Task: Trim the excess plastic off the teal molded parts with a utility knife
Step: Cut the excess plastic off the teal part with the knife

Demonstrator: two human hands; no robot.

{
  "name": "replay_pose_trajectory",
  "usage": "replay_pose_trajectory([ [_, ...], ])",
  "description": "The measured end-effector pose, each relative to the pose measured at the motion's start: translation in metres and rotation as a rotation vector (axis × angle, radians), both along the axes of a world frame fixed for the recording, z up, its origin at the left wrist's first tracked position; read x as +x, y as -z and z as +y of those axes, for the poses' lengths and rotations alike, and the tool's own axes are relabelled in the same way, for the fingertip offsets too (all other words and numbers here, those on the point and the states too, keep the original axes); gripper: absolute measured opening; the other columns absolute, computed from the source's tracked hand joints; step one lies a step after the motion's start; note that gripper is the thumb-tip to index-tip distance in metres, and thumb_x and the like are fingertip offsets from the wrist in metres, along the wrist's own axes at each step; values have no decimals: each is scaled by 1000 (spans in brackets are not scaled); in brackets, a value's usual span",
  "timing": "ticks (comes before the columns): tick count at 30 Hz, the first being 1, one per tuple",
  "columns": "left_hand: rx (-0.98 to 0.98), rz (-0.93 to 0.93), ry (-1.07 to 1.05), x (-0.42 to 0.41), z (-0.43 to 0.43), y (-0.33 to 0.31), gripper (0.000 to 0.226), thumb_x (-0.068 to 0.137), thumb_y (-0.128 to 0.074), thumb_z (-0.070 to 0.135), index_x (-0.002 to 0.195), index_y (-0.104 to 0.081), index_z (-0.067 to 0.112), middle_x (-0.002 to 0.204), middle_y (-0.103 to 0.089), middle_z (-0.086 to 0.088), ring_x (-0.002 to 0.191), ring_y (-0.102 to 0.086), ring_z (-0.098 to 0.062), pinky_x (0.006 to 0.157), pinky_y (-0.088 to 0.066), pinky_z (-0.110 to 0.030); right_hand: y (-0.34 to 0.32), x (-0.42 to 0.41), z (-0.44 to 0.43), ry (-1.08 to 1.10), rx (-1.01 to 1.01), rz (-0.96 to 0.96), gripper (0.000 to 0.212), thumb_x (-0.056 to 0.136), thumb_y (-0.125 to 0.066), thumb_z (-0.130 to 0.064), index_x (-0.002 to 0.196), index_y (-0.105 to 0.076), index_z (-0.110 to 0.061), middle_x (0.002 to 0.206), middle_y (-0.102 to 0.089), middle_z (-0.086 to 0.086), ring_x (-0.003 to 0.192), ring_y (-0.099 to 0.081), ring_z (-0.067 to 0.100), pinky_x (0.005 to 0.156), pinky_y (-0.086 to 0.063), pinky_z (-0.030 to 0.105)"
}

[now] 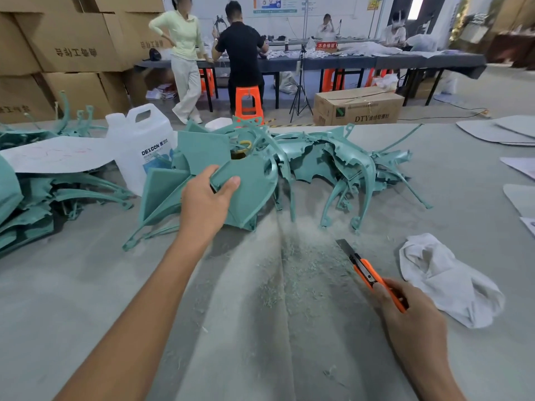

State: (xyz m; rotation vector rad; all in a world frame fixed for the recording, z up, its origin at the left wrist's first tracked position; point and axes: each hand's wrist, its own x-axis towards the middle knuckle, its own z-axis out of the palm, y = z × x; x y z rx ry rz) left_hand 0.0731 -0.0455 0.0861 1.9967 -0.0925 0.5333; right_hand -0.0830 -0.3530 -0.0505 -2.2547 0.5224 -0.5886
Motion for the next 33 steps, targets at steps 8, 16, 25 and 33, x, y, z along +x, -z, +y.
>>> replay_pose_trajectory([
  [8,-151,37,239,-77,41,10,14,84,-77,29,96,-75,36,97,-77,9,88,-72,-7,74,-56,-20,-1,-2,2,-9,82,-12,20,92,-63,-48,106,-69,-34,94,-65,-13,88,-58,10,75,-44,37],
  [16,-252,198,212,-150,34,80,19,80,-77,40,97,-76,33,88,-76,4,75,-67,-2,65,-51,-14,-20,-15,31,-218,135,-31,15,88,-55,-64,99,-58,-54,76,-69,-19,56,-63,-1,62,-45,16],
  [25,485,37,405,-163,53,119,61,80,-76,5,131,-65,37,139,-59,13,131,-54,-8,109,-37,-19,-34,-20,45,-519,-28,182,36,80,-43,-71,108,-57,-56,74,-68,-23,72,-62,-6,66,-45,13],
  [33,919,645,747,-169,57,113,130,59,-55,93,151,23,45,148,43,26,133,44,8,118,18,-26,-42,-23,48,-637,-205,320,53,81,-33,-75,112,-64,-44,87,-68,-15,82,-62,5,76,-50,31],
])
